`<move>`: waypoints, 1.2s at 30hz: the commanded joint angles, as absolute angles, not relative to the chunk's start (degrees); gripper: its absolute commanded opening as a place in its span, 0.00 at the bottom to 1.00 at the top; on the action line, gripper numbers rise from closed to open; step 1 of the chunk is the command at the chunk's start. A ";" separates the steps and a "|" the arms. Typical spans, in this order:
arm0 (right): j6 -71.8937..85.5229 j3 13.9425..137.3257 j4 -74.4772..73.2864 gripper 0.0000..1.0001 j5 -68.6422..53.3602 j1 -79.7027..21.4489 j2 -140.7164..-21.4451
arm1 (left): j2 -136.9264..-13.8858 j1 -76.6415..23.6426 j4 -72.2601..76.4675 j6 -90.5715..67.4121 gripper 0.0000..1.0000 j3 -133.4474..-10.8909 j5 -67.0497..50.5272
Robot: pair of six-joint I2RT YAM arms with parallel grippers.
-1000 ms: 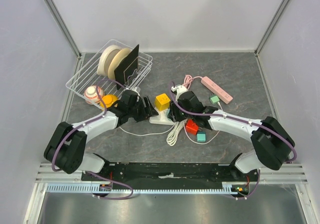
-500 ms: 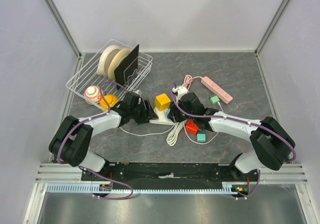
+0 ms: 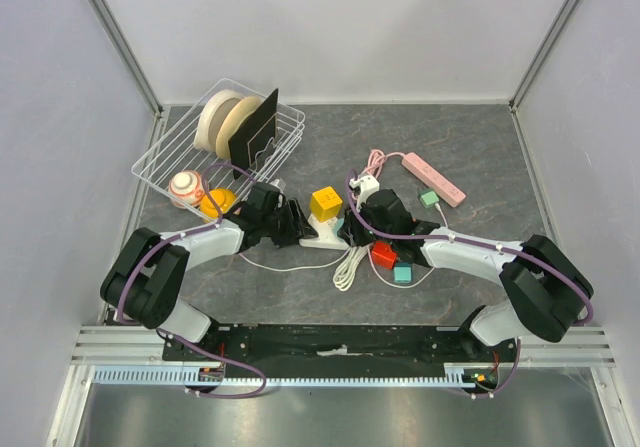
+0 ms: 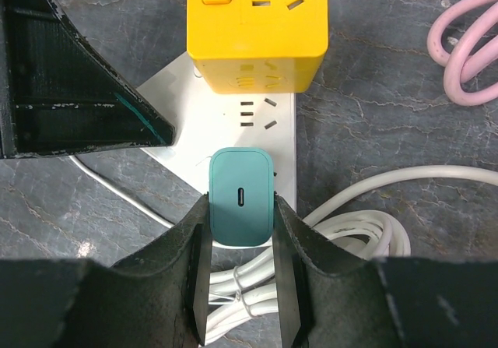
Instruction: Insert the plug
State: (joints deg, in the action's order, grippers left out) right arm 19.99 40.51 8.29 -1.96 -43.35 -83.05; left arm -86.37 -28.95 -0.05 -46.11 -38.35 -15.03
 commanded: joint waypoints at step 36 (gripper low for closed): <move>10.63 48.34 -9.67 0.00 -10.02 -46.85 -98.89 | -95.18 -26.63 -4.66 -53.35 0.48 -46.84 -11.08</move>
